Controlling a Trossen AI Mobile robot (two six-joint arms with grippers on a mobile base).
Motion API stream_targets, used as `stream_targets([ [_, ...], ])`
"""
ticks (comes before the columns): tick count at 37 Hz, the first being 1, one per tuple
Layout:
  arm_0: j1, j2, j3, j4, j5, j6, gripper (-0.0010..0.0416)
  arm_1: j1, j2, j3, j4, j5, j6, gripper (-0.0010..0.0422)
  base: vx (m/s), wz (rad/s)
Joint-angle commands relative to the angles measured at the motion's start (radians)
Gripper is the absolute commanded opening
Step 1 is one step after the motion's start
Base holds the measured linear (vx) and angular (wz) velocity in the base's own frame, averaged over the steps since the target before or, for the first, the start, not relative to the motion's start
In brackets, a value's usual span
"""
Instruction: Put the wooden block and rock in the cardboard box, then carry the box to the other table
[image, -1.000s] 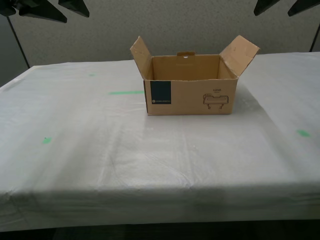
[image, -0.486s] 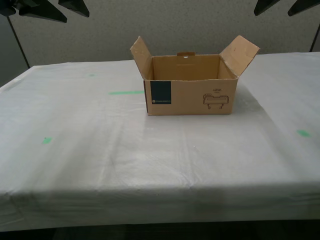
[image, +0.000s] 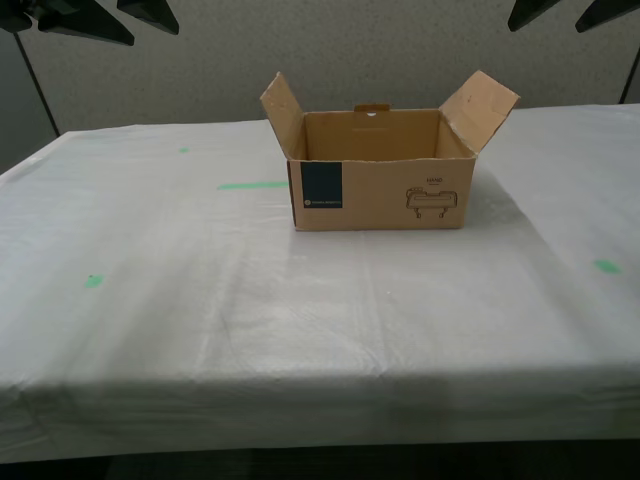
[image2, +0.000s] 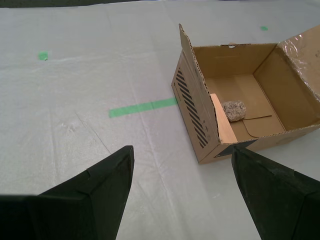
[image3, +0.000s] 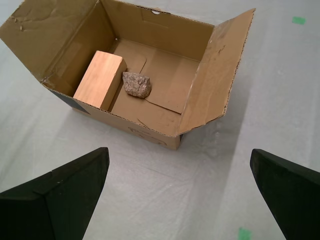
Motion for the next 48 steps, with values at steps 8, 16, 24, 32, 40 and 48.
stream_targets([
  [8,0.001,0.000,0.000,0.001,0.001,0.000,0.0394,-0.001,0.000,0.000,0.002,-0.002,0.004,0.0263,0.000,0.000],
  [16,0.001,0.000,0.000,0.001,0.001,0.000,0.0393,0.000,0.000,0.000,0.002,-0.002,0.004,0.0263,0.000,0.000],
  [24,0.001,0.000,0.000,0.001,0.001,0.000,0.0394,0.000,0.000,0.000,0.002,-0.002,0.004,0.0263,0.000,0.000],
  [32,0.001,0.000,0.000,0.001,0.001,0.000,0.0393,0.000,0.000,0.000,0.002,-0.002,0.004,0.0263,0.000,0.000],
  [40,0.001,0.000,0.000,0.001,0.001,0.000,0.0394,-0.001,0.000,0.000,0.002,-0.002,0.004,0.0263,0.000,0.000],
  [48,0.001,0.000,0.000,0.001,0.001,0.000,0.0393,-0.001,0.000,0.000,0.002,-0.002,0.004,0.0263,0.000,0.000],
])
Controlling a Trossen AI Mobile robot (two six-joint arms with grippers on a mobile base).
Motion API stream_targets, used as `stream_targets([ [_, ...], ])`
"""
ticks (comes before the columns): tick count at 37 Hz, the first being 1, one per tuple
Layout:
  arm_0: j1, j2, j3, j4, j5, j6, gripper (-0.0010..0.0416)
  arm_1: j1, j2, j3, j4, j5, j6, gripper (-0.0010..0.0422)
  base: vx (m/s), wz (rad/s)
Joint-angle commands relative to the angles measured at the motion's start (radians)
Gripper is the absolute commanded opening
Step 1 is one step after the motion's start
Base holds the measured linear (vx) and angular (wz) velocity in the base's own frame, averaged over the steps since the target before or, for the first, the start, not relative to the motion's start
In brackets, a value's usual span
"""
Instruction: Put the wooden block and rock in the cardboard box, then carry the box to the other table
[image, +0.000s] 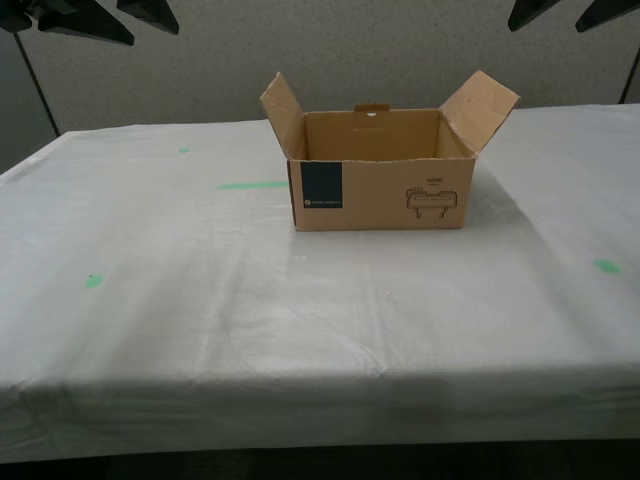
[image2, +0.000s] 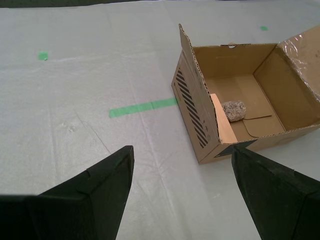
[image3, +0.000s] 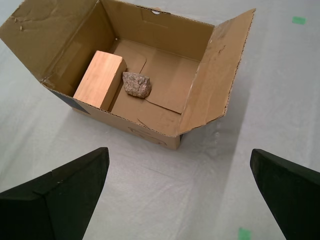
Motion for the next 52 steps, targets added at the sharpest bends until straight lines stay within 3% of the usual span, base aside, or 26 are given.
stream_targets([
  [1,0.000,0.000,0.000,0.001,0.001,0.000,0.0393,-0.001,0.000,0.000,0.002,-0.002,0.003,0.0263,0.000,0.000],
  [52,0.000,0.000,0.000,0.001,0.001,0.000,0.0394,0.000,0.000,0.000,0.002,-0.002,0.003,0.0263,0.000,0.000],
])
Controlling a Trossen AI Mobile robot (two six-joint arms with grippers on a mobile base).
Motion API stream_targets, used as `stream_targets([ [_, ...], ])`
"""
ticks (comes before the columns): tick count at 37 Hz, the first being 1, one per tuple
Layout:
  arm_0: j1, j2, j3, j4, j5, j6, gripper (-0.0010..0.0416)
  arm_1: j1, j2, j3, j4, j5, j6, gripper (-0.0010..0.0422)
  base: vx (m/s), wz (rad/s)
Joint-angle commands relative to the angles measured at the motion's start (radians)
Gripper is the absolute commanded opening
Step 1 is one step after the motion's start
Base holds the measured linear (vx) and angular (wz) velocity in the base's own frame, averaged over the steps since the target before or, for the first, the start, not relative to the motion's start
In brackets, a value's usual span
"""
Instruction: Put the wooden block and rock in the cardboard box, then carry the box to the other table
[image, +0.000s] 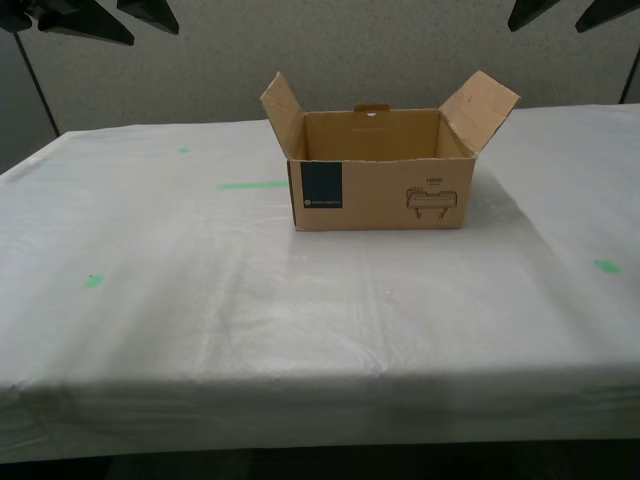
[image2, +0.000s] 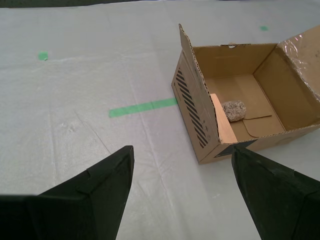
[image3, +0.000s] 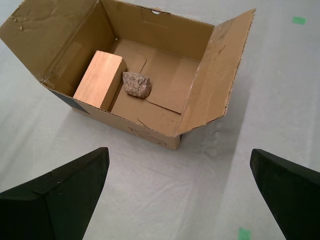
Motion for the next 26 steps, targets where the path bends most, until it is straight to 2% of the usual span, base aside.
stream_targets([
  [1,0.000,0.000,0.000,0.001,0.001,0.000,0.0393,-0.001,0.000,0.000,0.002,-0.002,0.003,0.0263,0.000,0.000],
  [26,0.000,0.000,0.000,0.001,0.001,0.000,0.0394,0.000,0.000,0.000,0.002,-0.002,0.004,0.0263,0.000,0.000],
])
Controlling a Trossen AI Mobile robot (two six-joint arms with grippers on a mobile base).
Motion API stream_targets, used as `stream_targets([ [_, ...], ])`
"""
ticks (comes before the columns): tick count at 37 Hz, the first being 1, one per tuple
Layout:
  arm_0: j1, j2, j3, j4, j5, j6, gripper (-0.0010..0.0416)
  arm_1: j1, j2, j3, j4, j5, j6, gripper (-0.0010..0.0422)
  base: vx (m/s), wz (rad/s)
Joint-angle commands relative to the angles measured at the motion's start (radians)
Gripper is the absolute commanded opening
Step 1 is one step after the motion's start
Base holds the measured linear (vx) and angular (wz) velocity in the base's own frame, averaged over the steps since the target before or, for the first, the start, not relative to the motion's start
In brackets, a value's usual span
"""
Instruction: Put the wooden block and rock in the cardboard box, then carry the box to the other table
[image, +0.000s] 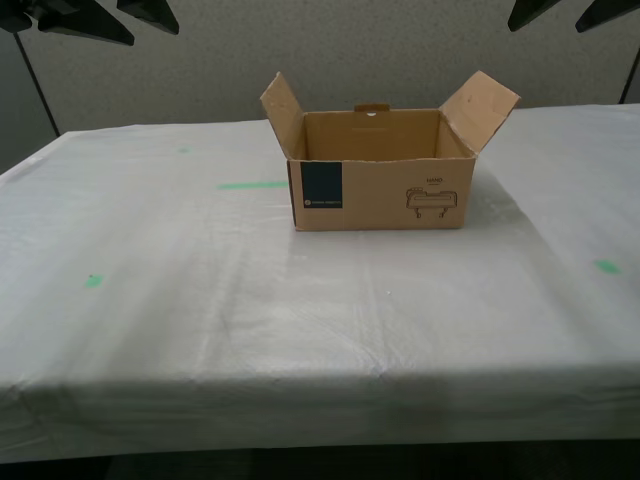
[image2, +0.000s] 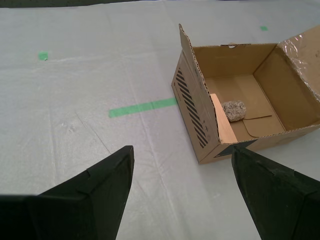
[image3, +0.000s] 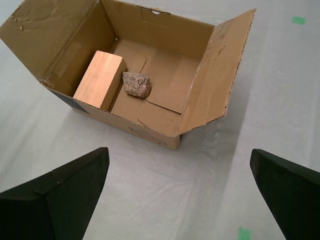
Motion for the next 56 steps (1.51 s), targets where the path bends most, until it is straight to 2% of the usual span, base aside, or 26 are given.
stream_targets([
  [1,0.000,0.000,0.000,0.001,0.001,0.000,0.0394,-0.001,0.000,0.000,0.002,-0.002,0.004,0.0263,0.000,0.000],
  [56,0.000,0.000,0.000,0.001,0.001,0.000,0.0394,0.000,0.000,0.000,0.002,-0.002,0.004,0.0263,0.000,0.000],
])
